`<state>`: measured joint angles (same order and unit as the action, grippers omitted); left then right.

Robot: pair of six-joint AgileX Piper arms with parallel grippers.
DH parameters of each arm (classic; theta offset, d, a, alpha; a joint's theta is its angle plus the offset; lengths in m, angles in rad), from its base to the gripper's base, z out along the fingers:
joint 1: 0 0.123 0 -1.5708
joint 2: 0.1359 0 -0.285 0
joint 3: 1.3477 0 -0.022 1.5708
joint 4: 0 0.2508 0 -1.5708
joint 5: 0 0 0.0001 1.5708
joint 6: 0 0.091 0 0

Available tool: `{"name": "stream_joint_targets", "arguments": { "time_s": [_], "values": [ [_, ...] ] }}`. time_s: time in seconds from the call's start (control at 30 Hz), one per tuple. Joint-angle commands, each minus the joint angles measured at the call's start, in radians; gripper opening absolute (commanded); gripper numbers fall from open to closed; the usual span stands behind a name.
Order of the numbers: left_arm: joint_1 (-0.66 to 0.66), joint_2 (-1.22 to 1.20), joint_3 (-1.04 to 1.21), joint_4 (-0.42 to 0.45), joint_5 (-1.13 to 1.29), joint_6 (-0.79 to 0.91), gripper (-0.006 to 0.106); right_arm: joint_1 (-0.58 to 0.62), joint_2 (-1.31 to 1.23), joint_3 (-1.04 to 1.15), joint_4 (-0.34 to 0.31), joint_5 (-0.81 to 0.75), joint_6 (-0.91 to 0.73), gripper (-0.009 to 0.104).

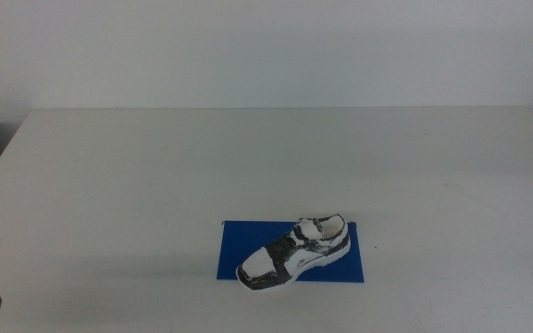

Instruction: Use one arm to grab the shoe from the table and place it on the mat.

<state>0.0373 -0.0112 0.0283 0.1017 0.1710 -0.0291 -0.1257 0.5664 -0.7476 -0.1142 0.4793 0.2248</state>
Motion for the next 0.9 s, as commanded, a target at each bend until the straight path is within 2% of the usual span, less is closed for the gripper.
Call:
{"name": "stream_joint_targets", "arguments": {
  "time_s": [0.0, 0.1, 0.27, 0.57, 0.87],
  "values": [
    [-0.007, -0.026, 0.003, -0.010, -0.078, -0.003, 0.093, -0.039, -0.055, 0.086, 0.114, -0.161, -0.132, 0.079],
    [-0.007, -0.026, 0.003, -0.010, -0.078, -0.003, 0.093, -0.032, -0.137, 0.227, 0.141, -0.272, -0.201, 0.079],
    [-0.007, -0.026, 0.003, -0.010, -0.078, -0.003, 0.093, -0.032, -0.313, 0.435, 0.131, -0.397, -0.218, 0.079],
    [-0.007, -0.026, 0.003, -0.010, -0.078, -0.003, 0.093, -0.032, -0.517, 0.565, 0.171, -0.336, -0.217, 0.079],
    [-0.007, -0.026, 0.003, -0.010, -0.078, -0.003, 0.093, -0.032, -0.527, 0.596, 0.148, -0.309, -0.210, 0.079]
  ]
}}
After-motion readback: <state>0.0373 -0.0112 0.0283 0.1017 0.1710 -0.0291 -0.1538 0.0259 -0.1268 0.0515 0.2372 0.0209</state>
